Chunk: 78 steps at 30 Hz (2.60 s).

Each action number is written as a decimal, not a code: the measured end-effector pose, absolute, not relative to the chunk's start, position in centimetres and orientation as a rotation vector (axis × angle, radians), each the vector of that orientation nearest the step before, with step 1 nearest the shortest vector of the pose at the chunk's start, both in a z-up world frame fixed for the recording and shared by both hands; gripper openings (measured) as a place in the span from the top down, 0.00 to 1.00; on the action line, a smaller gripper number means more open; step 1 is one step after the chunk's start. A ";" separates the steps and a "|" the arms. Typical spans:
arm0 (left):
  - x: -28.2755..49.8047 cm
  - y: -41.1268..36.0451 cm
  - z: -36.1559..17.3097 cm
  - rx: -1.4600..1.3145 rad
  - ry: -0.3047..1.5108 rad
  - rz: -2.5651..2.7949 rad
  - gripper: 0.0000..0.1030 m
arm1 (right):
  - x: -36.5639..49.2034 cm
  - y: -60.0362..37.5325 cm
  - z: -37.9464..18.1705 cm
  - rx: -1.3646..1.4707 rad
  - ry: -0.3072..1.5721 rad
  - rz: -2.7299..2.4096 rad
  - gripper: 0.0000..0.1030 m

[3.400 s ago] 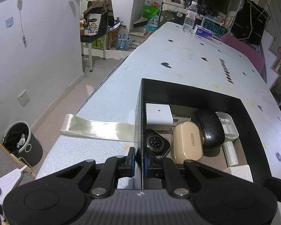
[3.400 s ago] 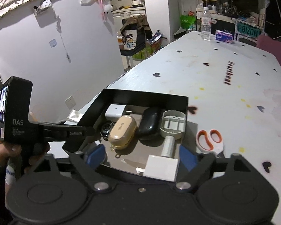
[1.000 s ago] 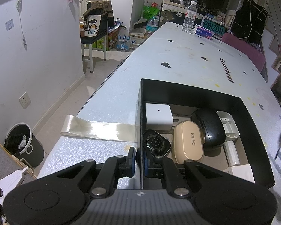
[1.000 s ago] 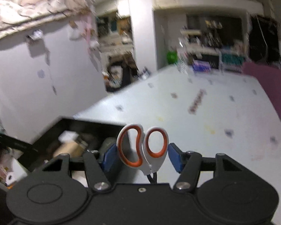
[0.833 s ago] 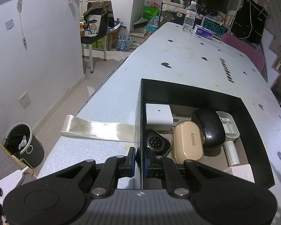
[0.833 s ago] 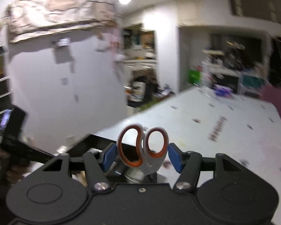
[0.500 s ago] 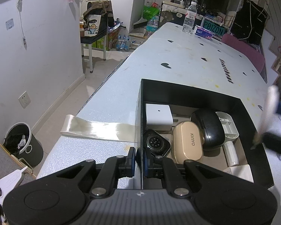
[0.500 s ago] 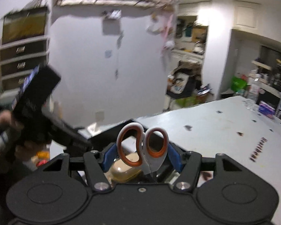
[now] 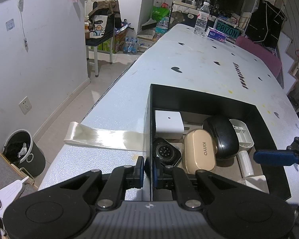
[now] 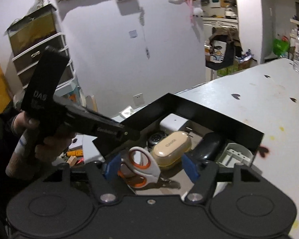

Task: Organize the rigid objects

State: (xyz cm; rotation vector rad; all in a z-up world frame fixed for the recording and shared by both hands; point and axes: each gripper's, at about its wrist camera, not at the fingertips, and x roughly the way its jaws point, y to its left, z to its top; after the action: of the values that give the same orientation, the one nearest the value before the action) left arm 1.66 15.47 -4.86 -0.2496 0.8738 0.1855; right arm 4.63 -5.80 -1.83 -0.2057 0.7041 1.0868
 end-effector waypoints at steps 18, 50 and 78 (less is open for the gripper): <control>1.7 15.5 -4.9 -0.251 0.873 0.185 0.91 | 6.4 -0.6 -5.0 0.004 0.993 1.030 0.96; 1.7 15.4 -5.0 -0.251 0.873 0.185 0.91 | 0.7 -7.1 1.1 -0.012 0.804 0.649 0.10; 0.8 15.6 -3.6 -0.207 0.834 0.218 0.87 | -0.1 -9.7 1.6 -0.003 0.674 0.441 0.00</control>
State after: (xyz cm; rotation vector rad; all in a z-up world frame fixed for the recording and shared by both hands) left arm 0.76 15.60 -3.63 -0.2067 0.8341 0.2179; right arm -0.12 -9.73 1.65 -0.0035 0.6743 0.4405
